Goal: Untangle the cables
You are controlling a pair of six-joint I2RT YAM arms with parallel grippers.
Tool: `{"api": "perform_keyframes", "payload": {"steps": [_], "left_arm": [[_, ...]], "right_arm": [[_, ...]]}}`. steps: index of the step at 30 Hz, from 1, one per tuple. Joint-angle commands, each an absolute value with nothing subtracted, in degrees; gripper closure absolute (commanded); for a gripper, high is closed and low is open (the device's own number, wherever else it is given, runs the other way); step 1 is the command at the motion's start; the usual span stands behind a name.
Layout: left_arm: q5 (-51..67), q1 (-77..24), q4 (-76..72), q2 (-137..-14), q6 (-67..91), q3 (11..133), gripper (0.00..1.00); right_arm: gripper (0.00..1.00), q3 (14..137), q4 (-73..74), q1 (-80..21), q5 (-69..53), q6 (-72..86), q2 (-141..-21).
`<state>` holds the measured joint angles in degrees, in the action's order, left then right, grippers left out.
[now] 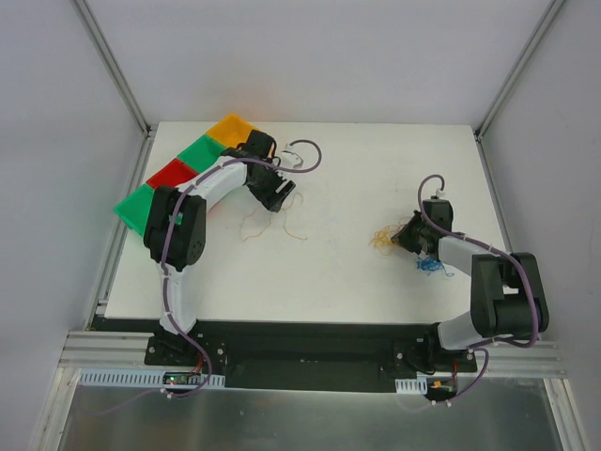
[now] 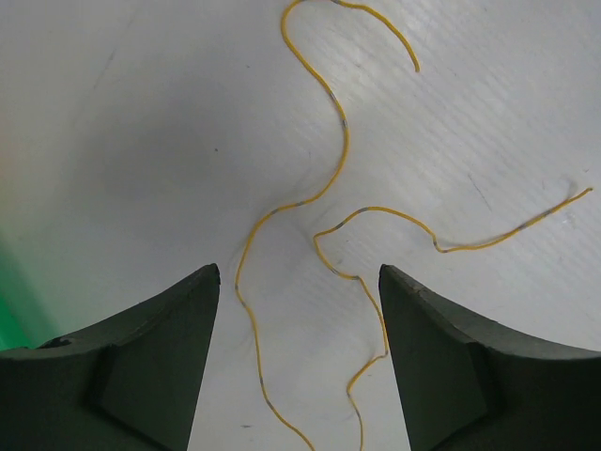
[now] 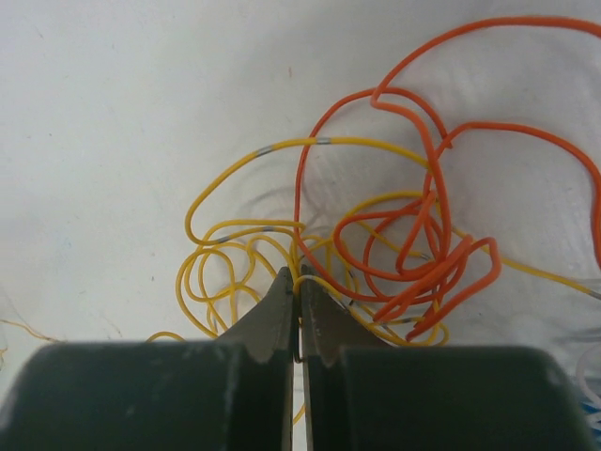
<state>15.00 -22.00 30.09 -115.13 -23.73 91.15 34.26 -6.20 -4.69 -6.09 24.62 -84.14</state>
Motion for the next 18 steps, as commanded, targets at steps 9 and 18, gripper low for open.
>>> {"api": "perform_keyframes", "payload": {"steps": [9, 18], "left_arm": [[23.73, -20.92, 38.13, -125.50, -43.15, 100.27, 0.38], [21.98, -21.18, 41.13, -128.50, -41.49, 101.43, 0.81]], "right_arm": [[1.00, 35.33, -6.94, -4.57, -7.47, 23.29, -84.11], [0.99, 35.68, -6.86, -4.57, -8.08, 23.64, -84.99]]}}
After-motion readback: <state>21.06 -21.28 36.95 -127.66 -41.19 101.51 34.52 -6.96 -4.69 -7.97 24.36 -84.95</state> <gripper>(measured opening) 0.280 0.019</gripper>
